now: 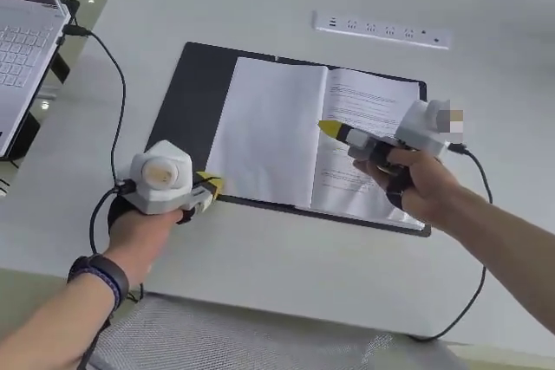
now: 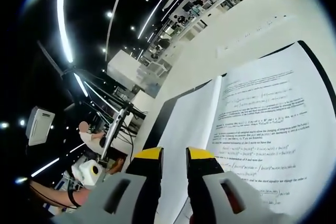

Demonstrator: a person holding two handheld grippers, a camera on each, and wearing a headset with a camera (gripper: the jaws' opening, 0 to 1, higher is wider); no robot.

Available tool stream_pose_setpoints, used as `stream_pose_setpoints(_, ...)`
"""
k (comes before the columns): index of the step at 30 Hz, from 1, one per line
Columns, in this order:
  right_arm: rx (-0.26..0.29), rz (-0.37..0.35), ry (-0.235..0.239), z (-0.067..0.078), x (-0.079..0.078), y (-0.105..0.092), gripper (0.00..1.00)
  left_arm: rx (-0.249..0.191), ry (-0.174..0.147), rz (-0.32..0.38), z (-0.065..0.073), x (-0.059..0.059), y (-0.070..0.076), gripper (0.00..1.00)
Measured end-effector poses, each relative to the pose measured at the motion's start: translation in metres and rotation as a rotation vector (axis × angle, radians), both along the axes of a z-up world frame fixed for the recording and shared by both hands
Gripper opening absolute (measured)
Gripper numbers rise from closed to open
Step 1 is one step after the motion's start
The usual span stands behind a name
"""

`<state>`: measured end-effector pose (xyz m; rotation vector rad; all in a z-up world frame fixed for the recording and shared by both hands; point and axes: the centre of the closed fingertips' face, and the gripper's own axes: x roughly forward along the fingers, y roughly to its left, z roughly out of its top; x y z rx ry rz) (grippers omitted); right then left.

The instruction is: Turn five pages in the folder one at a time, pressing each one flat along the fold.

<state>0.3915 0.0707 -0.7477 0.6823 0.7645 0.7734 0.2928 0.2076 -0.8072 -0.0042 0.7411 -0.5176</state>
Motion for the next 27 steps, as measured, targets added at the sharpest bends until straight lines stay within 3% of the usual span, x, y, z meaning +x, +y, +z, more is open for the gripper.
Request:
stream_pose_setpoints(5, -0.015, 0.01, -0.007, 0.0, 0.014, 0.005, 0.13, 0.005, -0.001, 0.009, -0.001, 0.001, 0.0, 0.0)
stream_pose_setpoints(9, -0.002, -0.029, 0.006, -0.007, 0.028, 0.003, 0.1, 0.042, -0.01, -0.009, -0.003, 0.003, 0.0, 0.0)
stream_pose_setpoints(23, -0.051, -0.013, 0.052, -0.032, 0.021, 0.012, 0.0, 0.047, -0.006, 0.0, -0.008, 0.007, 0.002, 0.0)
stream_pose_setpoints(25, 0.012, -0.048, 0.08, -0.028, 0.025, 0.013, 0.0, 0.043, -0.004, 0.003, -0.009, 0.007, 0.002, 0.0)
stream_pose_setpoints(27, 0.006, -0.041, 0.077, -0.027, 0.024, 0.009, 0.0, 0.042, -0.004, 0.003, -0.009, 0.007, 0.003, 0.0)
